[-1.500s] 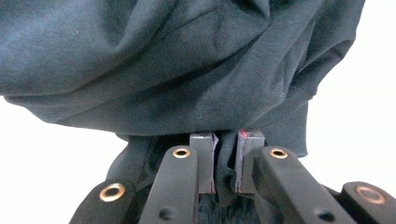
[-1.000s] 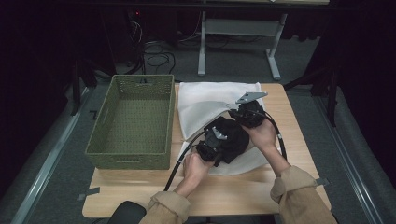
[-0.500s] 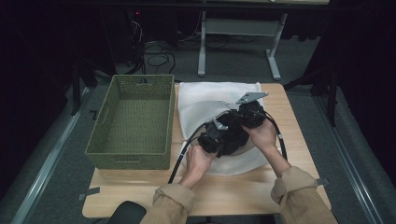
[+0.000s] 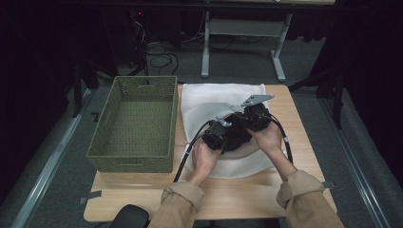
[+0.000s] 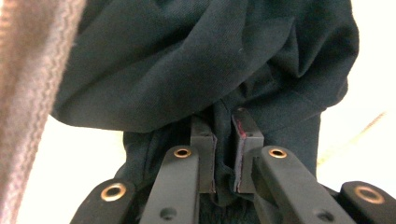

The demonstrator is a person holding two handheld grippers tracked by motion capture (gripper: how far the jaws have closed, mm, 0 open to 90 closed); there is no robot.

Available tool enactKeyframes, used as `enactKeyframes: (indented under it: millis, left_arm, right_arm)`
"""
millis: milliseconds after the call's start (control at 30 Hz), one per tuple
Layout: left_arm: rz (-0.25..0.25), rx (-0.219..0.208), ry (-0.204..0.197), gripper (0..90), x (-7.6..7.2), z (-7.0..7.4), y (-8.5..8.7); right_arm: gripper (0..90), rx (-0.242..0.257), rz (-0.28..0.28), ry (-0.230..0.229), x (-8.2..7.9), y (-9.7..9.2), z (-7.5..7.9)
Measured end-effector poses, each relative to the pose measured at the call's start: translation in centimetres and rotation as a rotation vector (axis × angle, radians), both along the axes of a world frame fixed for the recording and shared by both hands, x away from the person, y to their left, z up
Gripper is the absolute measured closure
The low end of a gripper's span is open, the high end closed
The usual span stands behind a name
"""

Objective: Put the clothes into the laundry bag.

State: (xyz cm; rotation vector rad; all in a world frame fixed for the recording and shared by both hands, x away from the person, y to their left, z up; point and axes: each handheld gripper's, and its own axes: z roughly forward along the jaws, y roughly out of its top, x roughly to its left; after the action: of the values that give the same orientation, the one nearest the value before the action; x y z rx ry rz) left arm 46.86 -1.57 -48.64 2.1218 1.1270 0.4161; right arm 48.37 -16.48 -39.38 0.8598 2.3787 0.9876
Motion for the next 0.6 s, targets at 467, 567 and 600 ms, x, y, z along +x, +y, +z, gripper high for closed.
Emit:
enactKeyframes:
  millis: [467,567,600]
  left_arm:
    - [0.023,0.019,0.018,69.7,0.93,-0.88,0.45]
    - [0.005,0.018,0.008,58.4,0.38,-0.59,0.59]
    - [-0.002,0.014,0.004,53.2,0.14,-0.46,0.65]
  right_arm:
    - [88.2,0.002,0.004,0.004,0.07,0.17,-0.18]
    - [88.2,0.004,0.005,0.001,0.07,0.19,-0.21]
    - [88.2,0.003,0.006,0.0,0.09,0.18,-0.22]
